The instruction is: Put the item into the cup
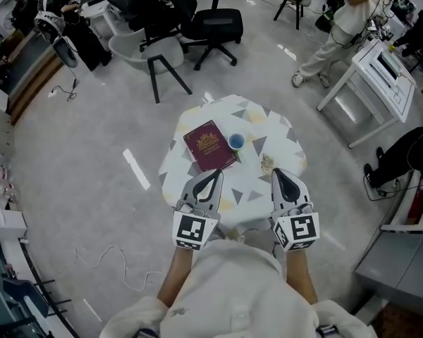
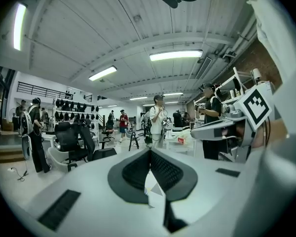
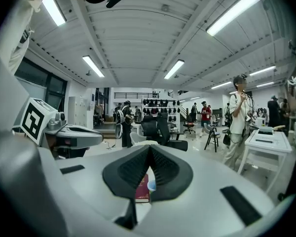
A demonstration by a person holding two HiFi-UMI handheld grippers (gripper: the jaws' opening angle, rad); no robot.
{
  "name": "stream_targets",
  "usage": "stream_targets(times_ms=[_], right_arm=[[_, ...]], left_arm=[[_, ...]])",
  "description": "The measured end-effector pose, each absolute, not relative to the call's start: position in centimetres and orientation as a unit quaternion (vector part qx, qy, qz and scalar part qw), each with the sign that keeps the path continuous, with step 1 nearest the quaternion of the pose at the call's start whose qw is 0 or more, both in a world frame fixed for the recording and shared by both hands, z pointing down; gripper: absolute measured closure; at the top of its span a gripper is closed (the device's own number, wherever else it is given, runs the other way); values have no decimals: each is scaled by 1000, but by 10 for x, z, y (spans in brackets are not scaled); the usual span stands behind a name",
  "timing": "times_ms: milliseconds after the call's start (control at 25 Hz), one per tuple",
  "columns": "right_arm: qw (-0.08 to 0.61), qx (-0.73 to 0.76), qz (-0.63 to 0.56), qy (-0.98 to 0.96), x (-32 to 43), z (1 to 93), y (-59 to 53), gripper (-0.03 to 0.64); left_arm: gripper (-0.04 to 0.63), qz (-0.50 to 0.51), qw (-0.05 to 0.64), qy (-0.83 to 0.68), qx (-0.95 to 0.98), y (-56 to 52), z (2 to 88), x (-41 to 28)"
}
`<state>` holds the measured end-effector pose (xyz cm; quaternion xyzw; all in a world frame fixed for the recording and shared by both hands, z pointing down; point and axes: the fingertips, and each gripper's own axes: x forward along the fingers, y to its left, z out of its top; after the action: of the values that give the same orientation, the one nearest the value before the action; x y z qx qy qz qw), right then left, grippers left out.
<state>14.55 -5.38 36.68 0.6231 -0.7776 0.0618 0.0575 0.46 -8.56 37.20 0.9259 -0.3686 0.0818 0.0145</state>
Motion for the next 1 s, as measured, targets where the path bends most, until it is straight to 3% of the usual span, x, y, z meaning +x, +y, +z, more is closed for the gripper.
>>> stream_targets(times_ms=[1000], right_arm=[[113,673,62,-728,129,379,-145,612]], left_arm=[[583,65,42,-295,953,-202,394,0]])
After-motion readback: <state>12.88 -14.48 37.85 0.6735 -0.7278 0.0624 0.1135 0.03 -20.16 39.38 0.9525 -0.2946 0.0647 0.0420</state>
